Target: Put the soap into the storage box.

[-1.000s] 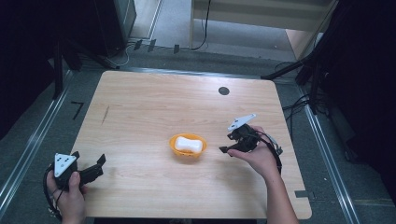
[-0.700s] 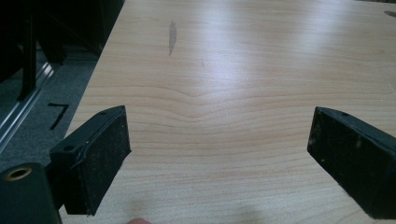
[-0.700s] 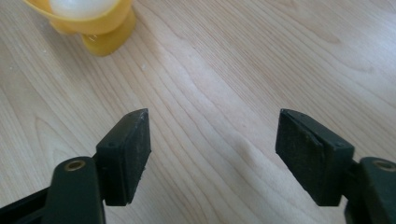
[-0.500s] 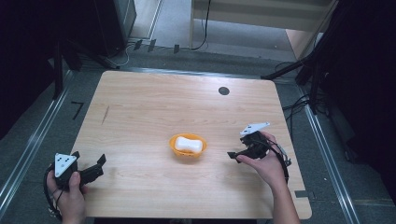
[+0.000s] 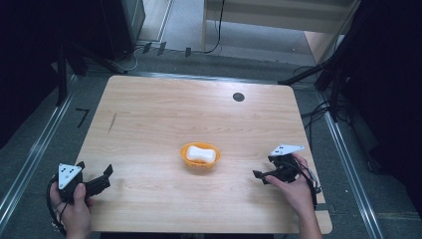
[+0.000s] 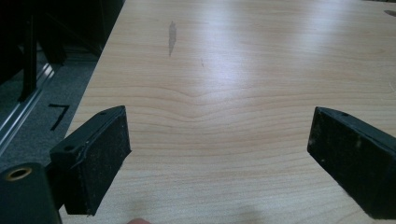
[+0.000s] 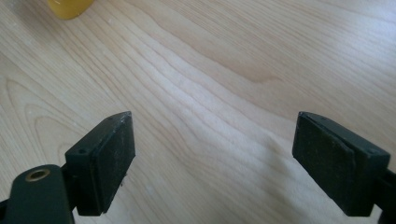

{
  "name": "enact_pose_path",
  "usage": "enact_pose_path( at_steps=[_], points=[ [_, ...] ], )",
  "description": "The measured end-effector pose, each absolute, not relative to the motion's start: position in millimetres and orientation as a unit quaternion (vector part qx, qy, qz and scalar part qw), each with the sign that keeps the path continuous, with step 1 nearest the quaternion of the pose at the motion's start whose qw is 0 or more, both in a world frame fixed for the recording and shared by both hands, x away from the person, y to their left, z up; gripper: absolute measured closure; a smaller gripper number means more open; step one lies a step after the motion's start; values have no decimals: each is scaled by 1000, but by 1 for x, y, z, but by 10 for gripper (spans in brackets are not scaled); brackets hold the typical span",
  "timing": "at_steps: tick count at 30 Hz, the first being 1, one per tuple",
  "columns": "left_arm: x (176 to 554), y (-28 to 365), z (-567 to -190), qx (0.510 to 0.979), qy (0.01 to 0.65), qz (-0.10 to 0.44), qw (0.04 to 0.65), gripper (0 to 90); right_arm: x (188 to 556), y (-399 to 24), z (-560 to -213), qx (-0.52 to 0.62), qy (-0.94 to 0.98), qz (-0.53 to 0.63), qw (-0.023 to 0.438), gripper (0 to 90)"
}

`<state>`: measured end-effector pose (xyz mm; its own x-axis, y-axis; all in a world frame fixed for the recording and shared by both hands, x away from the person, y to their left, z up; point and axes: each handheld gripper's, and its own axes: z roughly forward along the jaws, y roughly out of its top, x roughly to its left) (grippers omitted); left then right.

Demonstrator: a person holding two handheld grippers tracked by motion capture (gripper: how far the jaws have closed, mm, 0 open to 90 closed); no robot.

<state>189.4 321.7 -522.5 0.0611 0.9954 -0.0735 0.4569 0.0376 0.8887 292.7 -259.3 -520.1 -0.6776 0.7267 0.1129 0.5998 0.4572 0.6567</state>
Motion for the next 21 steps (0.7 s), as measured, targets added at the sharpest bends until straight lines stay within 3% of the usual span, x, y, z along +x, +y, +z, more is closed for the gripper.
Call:
enact_pose_path(
  at_steps=[21],
  points=[
    [189, 322, -522, 608, 597, 335, 402, 64, 250, -311, -546, 431, 813, 373, 116, 128]
  ],
)
